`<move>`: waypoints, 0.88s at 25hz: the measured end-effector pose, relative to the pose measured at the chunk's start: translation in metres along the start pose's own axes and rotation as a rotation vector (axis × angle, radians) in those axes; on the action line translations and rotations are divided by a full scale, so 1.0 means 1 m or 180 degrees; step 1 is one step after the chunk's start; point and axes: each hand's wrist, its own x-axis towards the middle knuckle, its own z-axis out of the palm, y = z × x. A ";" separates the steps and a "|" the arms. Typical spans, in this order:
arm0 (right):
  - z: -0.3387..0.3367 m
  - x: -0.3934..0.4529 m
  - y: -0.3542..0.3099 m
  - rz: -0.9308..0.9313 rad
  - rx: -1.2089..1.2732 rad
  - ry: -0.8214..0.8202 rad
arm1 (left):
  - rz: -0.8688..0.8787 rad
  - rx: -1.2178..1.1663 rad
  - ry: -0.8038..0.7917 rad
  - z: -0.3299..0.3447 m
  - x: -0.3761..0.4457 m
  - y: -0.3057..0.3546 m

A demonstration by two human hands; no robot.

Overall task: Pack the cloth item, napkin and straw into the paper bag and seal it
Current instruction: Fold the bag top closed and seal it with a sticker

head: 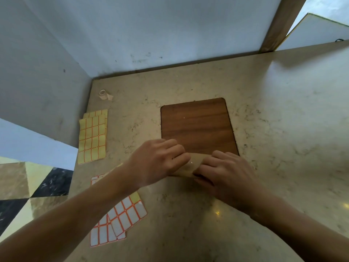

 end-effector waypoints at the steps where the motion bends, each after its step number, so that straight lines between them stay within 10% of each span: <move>1: 0.001 0.000 0.000 0.0037 0.0016 0.0019 | -0.0003 -0.0042 -0.0002 0.000 0.000 0.002; 22: -0.008 0.005 -0.007 0.0330 0.0228 -0.0282 | -0.0310 -0.0937 -0.0538 -0.006 0.011 0.003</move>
